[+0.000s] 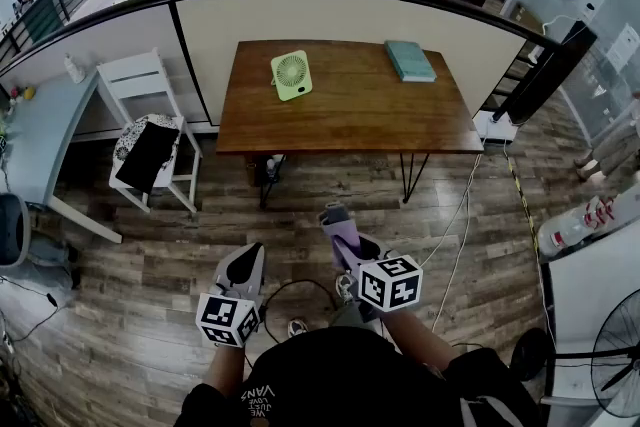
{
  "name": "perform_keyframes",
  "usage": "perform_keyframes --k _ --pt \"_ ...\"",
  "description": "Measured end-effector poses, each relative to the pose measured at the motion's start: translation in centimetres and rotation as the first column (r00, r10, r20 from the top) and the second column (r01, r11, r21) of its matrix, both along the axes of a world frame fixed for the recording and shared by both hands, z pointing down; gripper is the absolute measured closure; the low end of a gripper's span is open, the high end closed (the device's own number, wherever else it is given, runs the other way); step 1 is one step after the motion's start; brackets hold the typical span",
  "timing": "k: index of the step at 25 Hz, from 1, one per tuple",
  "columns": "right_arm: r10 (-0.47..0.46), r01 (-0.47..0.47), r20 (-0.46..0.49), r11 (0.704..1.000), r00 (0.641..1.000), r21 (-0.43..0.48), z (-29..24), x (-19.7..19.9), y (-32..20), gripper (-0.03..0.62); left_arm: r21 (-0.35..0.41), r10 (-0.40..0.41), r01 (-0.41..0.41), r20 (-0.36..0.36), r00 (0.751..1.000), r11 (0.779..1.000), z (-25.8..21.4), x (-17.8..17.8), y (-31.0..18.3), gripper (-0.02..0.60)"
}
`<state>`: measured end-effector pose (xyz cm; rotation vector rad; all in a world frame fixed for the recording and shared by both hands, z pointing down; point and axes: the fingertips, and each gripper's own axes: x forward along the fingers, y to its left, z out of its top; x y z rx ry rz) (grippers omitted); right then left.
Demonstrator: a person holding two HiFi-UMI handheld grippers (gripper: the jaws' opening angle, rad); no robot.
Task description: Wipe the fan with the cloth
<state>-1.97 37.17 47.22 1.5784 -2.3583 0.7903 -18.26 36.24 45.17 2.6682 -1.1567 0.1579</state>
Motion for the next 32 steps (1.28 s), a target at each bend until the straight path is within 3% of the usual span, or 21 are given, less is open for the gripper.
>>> perform_keyframes --k 15,23,32 --pt "-0.026 0.026 0.041 1.000 0.999 -0.010 -0.3 5.8 -5.1 0.496 -0.020 -0.030 0.029 -0.020 0.999 0.999 -0.2 6.1 -4.9 0.571" --pt "-0.079 0.079 0.032 0.997 0.996 -0.016 -0.4 11.3 -10.3 0.496 -0.011 -0.136 0.136 -0.024 0.990 0.991 -0.6 10.0 -9.2 0.571" --pt "-0.194 0.194 0.007 0.981 0.981 -0.012 -0.4 16.1 -14.9 0.496 -0.021 -0.288 0.287 -0.039 0.957 0.958 -0.3 13.7 -11.3 0.571"
